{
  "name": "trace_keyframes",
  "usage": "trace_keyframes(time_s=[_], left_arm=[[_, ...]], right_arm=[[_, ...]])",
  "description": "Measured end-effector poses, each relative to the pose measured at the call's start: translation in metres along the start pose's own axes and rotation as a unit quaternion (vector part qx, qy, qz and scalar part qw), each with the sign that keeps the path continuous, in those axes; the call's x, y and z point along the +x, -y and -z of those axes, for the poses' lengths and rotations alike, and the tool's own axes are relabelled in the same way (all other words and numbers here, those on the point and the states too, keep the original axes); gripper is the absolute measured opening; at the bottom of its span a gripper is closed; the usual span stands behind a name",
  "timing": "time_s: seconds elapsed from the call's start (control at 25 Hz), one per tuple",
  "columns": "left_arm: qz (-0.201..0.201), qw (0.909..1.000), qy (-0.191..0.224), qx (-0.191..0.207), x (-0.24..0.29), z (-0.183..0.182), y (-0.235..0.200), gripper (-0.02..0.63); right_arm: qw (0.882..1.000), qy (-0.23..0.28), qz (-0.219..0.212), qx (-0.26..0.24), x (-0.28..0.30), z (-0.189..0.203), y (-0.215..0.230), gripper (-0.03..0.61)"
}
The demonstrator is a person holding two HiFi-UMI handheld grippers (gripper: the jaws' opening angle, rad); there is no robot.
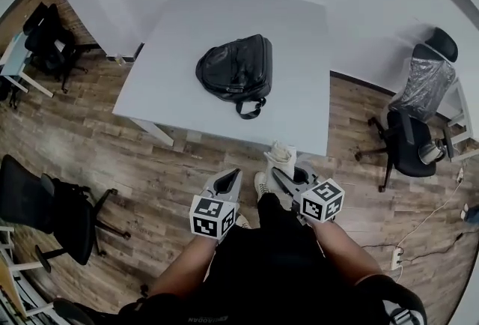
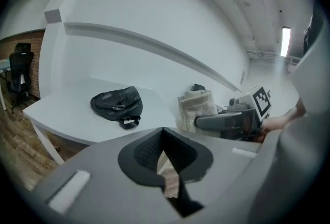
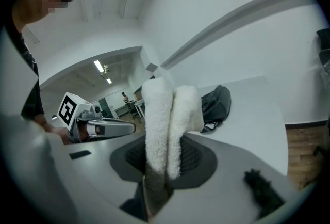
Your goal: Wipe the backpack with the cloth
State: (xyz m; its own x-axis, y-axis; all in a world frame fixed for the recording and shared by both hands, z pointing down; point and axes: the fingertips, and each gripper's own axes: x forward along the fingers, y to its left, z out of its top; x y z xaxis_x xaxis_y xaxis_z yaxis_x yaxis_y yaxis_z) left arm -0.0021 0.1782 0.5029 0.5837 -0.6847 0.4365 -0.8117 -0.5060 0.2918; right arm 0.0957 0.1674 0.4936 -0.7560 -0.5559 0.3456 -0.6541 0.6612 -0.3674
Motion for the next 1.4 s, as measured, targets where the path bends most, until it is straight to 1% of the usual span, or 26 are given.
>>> trace_keyframes(time_s=[0.12, 0.28, 0.44, 0.6, 0.8, 0.88, 1.04, 1.2, 1.4], left_arm=[[0.013, 0.9999, -0.008, 0.001, 0.002, 0.009, 0.019, 0.007], [0.013, 0.9999, -0.004, -0.003, 0.005, 0.010, 0.035, 0.006], [-0.006, 1.0000, 0.000, -0.002, 0.008, 0.009, 0.049, 0.006], [-0.029, 0.9994, 0.007, -0.017, 0.014, 0.006, 0.064, 0.006], [-0.048, 0.9982, 0.023, -0.029, 0.028, -0.003, 0.085, 0.007], [-0.054, 0.9978, 0.023, -0.032, 0.030, 0.000, 0.094, 0.006], [-0.063, 0.9974, 0.009, -0.034, 0.031, 0.009, 0.107, 0.008], [-0.070, 0.9971, 0.002, -0.029, 0.030, 0.012, 0.109, 0.006], [-0.074, 0.9970, 0.005, -0.023, 0.028, 0.010, 0.108, 0.006]], right_arm=[[1.000, 0.003, 0.013, 0.003, -0.023, 0.009, 0.000, 0.094], [1.000, 0.008, 0.014, -0.008, -0.043, 0.008, 0.007, 0.094], [1.000, 0.016, 0.009, -0.018, -0.061, -0.003, 0.019, 0.094], [1.000, 0.015, -0.004, -0.018, -0.083, -0.012, 0.027, 0.094], [0.999, 0.006, -0.022, -0.035, -0.107, -0.008, 0.040, 0.092], [0.999, 0.000, -0.027, -0.035, -0.113, -0.002, 0.045, 0.092], [0.999, -0.004, -0.035, -0.032, -0.121, 0.007, 0.049, 0.092], [0.998, -0.005, -0.042, -0.037, -0.119, 0.011, 0.048, 0.092], [0.998, -0.002, -0.048, -0.032, -0.115, 0.012, 0.045, 0.092]])
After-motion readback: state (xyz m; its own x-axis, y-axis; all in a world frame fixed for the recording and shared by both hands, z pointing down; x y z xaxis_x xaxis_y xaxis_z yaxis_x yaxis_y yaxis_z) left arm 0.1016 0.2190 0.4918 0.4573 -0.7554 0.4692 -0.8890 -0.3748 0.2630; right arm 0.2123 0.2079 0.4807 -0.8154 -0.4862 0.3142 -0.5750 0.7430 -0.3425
